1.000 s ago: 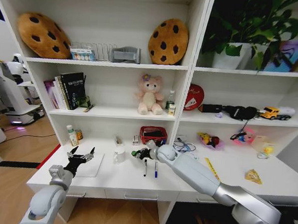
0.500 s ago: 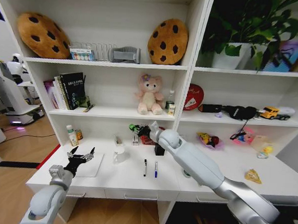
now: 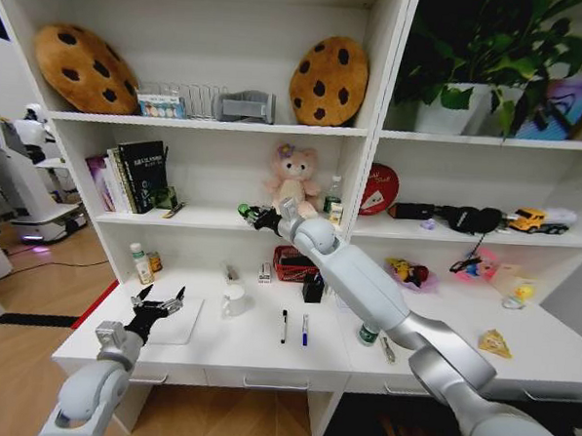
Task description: Organize the objects on the table.
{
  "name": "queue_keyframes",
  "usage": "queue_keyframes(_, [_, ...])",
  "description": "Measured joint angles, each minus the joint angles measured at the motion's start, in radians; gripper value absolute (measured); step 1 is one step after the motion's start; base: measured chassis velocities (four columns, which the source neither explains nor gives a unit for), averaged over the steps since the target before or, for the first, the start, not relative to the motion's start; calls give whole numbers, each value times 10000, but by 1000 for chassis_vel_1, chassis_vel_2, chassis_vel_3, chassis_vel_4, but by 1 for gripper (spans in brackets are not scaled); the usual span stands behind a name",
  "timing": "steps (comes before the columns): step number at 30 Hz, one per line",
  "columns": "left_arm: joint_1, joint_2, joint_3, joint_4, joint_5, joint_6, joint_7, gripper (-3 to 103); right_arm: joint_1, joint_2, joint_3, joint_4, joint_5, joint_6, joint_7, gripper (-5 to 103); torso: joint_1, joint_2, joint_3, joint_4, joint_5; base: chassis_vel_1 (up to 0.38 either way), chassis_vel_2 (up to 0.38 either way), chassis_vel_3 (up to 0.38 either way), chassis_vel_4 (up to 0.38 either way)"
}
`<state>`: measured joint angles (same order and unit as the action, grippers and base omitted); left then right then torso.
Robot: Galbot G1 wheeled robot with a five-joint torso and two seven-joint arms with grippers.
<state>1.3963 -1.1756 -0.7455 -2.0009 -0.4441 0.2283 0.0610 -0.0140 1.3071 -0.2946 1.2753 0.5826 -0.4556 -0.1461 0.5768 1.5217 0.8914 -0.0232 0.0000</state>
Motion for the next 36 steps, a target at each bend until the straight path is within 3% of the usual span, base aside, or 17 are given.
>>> queue_keyframes(6, [0, 0, -2, 1, 0, 1, -9, 100, 749, 620, 93, -2214, 46, 312, -169, 34, 1, 0, 1, 1, 0, 0, 0, 0, 0])
queue_keyframes(13, [0, 0, 0, 0, 0, 1, -4, 100, 1086, 1635, 445, -4566, 130, 1304, -553, 34, 1, 0, 1, 2, -1, 0, 0, 0, 0])
queue_keyframes(18, [0, 0, -1, 0, 0, 1, -4, 100, 1112, 2035, 509, -5104, 105, 1589, -819, 34, 1, 0, 1, 3, -1, 0, 0, 0, 0])
queue_keyframes(26, [0, 0, -1, 0, 0, 1, -4, 100, 1113, 2366, 500, -5361, -134, 1423, -767, 32, 1, 0, 0, 1, 0, 0, 0, 0, 0])
queue_keyframes(28, [0, 0, -1, 0, 0, 1, -4, 100, 1116, 2385, 393, -5318, -197, 1359, -712, 43, 0, 0, 0, 1, 0, 0, 0, 0, 0])
queue_keyframes(32, [0, 0, -1, 0, 0, 1, -4, 100, 1186, 2434, 348, -5332, -210, 1340, -641, 48, 1, 0, 0, 1, -1, 0, 0, 0, 0])
queue_keyframes(36, [0, 0, -1, 0, 0, 1, -4, 100, 1274, 2439, 283, -5239, -210, 1314, -554, 71, 0, 0, 0, 2, 0, 0, 0, 0, 0])
